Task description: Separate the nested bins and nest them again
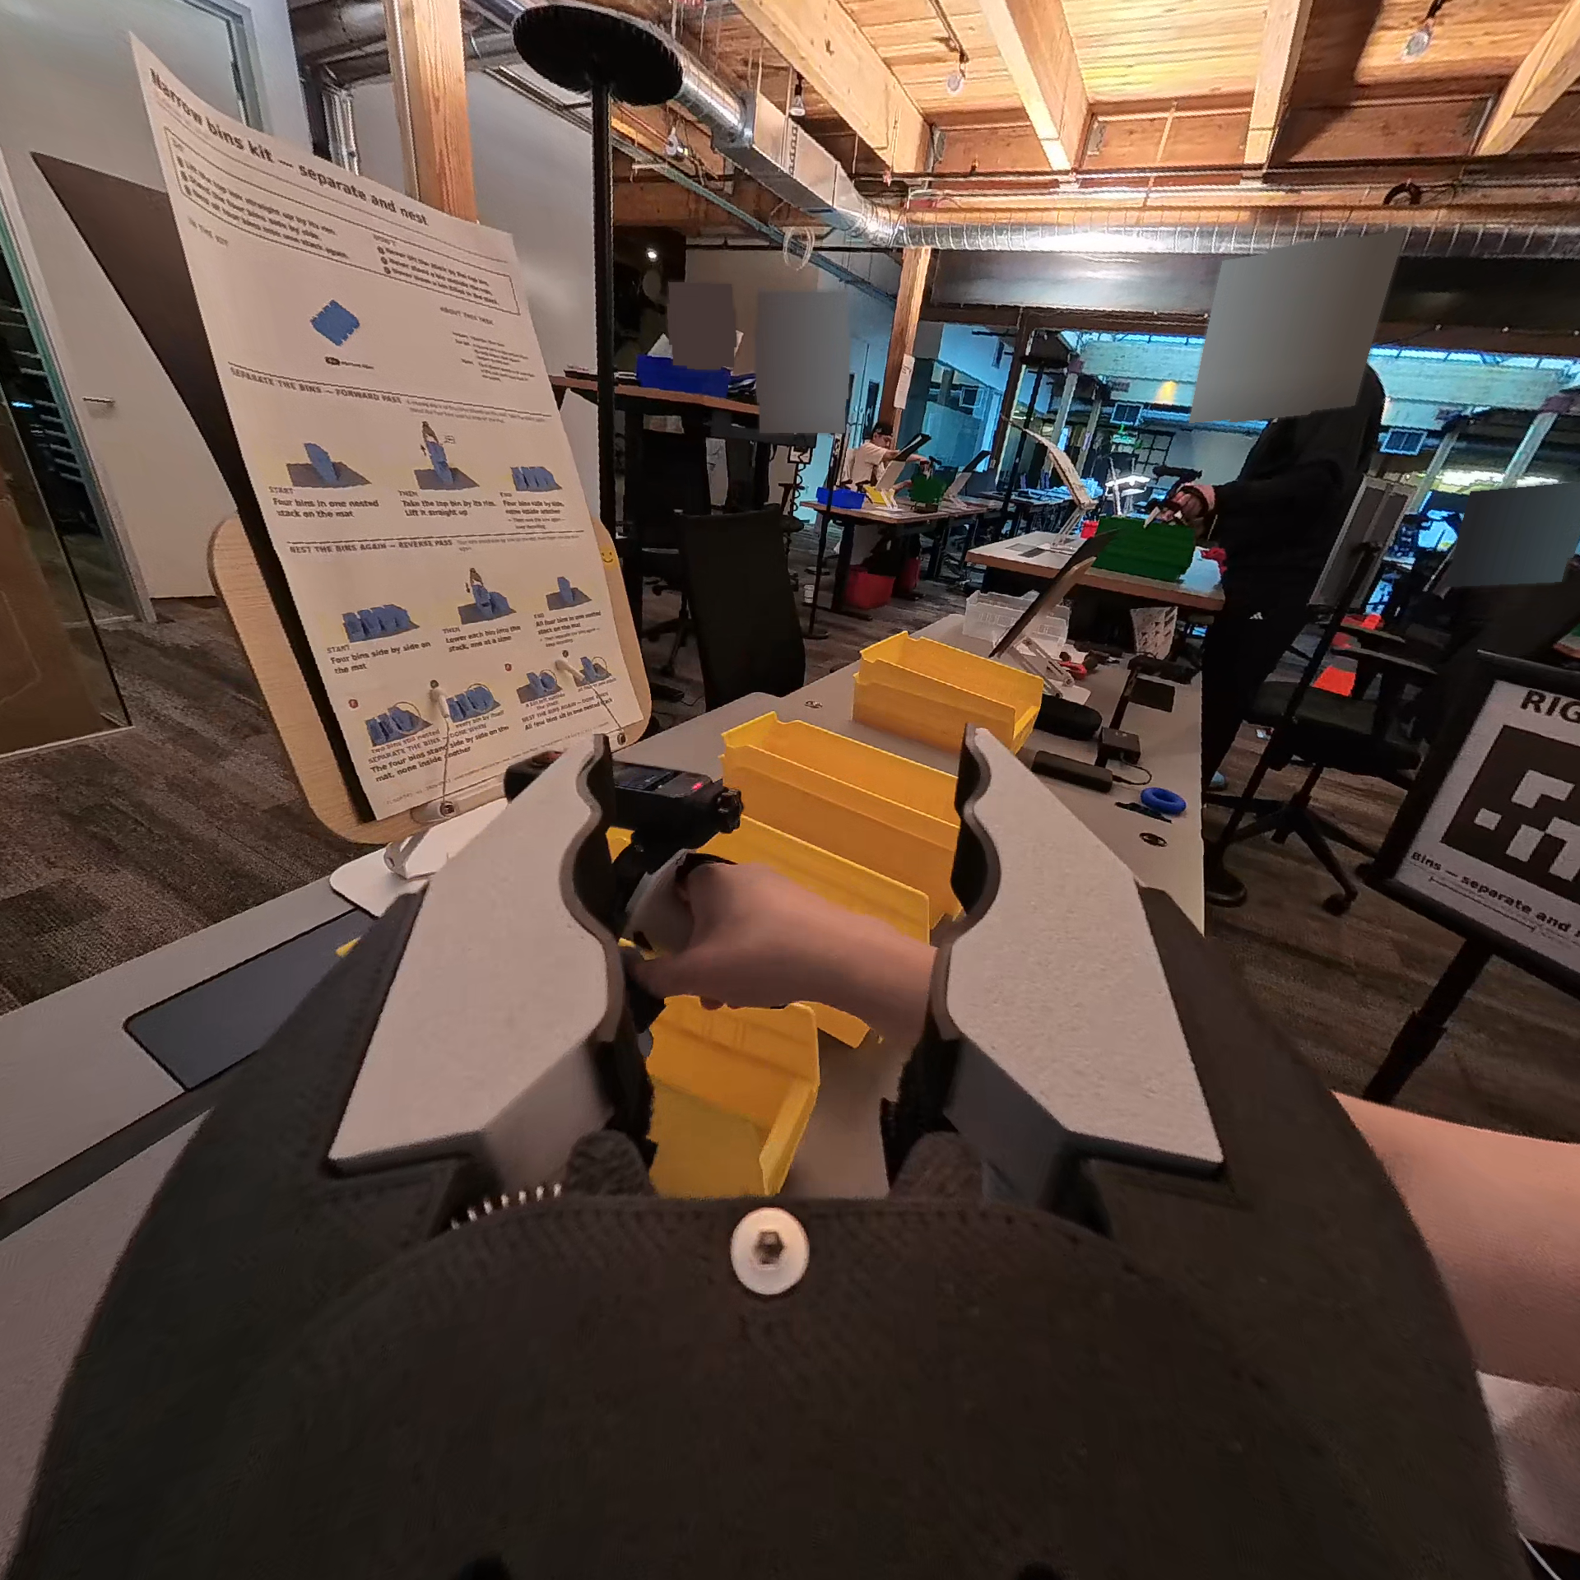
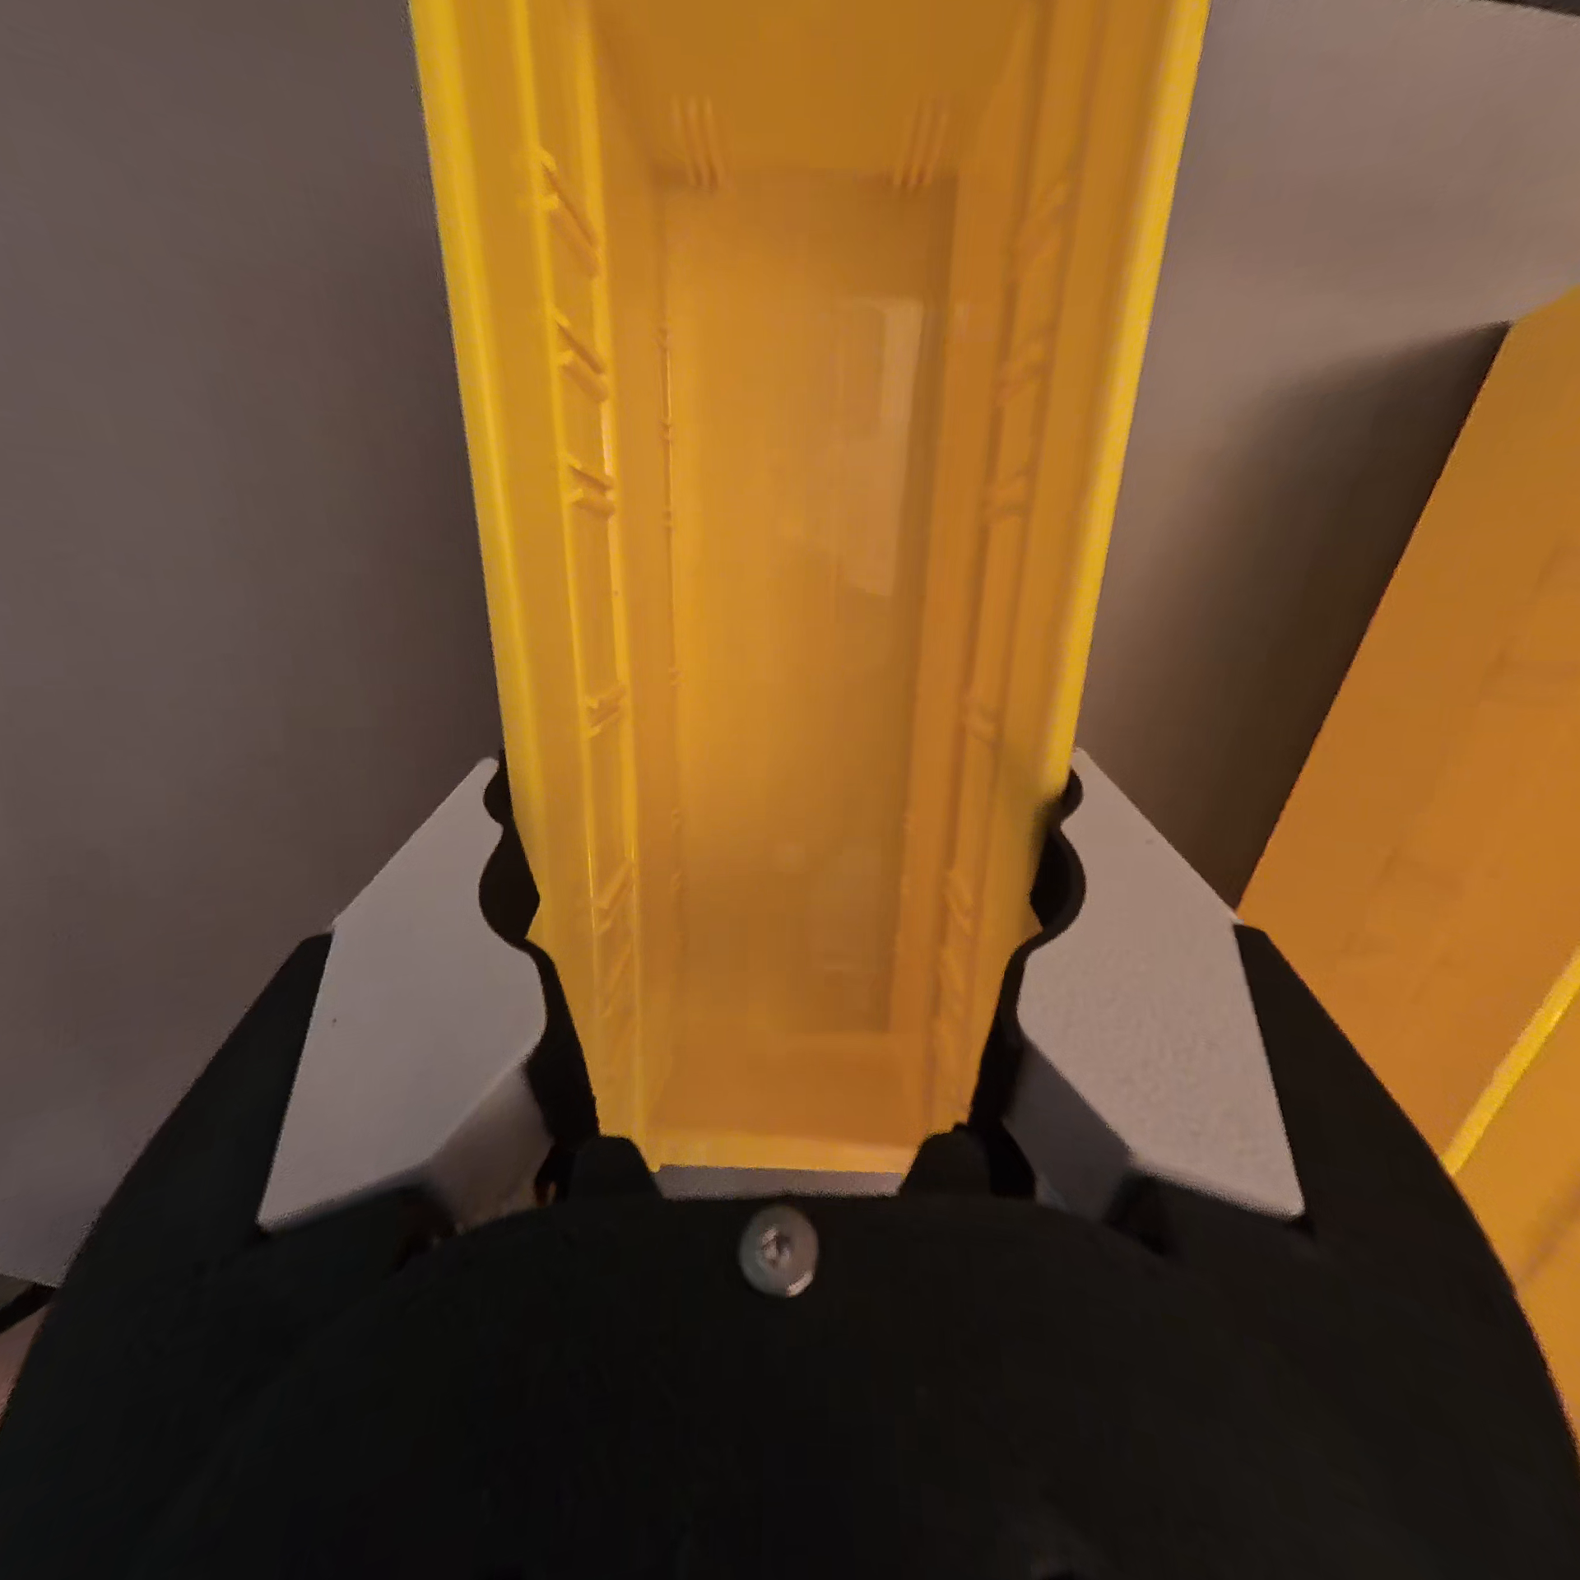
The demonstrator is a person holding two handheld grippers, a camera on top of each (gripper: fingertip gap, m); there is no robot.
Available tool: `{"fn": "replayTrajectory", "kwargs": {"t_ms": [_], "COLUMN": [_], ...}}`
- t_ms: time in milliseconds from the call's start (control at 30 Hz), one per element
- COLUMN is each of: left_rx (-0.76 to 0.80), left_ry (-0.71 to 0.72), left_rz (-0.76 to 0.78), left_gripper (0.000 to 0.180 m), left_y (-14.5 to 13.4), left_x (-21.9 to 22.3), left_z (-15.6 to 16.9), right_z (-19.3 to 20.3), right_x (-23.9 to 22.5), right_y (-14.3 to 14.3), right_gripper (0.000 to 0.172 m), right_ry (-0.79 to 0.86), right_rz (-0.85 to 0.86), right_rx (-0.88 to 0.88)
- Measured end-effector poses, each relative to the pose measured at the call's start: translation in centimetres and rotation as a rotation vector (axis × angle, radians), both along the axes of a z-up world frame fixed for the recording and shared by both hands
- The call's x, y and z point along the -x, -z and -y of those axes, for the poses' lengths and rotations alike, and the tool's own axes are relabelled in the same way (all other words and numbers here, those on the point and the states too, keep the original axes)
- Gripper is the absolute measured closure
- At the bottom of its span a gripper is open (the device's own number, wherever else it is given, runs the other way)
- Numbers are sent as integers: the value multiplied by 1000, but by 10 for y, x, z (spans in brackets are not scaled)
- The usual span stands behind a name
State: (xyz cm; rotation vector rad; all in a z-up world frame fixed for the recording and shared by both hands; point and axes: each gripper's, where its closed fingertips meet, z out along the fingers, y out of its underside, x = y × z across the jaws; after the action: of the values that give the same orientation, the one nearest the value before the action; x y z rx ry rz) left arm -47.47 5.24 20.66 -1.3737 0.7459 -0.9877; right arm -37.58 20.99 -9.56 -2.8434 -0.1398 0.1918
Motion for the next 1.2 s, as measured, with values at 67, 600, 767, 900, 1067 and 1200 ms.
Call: {"fn": "replayTrajectory", "kwargs": {"t_ms": [67, 600, 767, 900, 1067, 1200], "left_rx": [-1, 16, 49, 41, 38, 52], "left_ry": [1, -31, -35, -38, -45, -48], "left_rz": [1, -5, -58, -101, -142, -160], "left_gripper": [101, 101, 99, 99, 99, 99], "left_y": [0, 3, 15, 20, 26, 31], "left_x": [0, 3, -10, -21, -30, -34], "left_z": [1, -8, -17, -15, -15, -20], "right_z": [3, 22, 51, 62, 54, 46], "right_x": [0, -172, -311, -375, -380, -377], "right_y": [1, -251, -239, -172, -96, -56], "right_gripper": [47, 61, 80, 67, 24, 22], "right_ry": [-18, -172, -29, 111, 170, 129], "right_rz": [21, 171, 256, 131, -46, 48], "right_rx": [14, -710, -555, -378, -228, -112]}}
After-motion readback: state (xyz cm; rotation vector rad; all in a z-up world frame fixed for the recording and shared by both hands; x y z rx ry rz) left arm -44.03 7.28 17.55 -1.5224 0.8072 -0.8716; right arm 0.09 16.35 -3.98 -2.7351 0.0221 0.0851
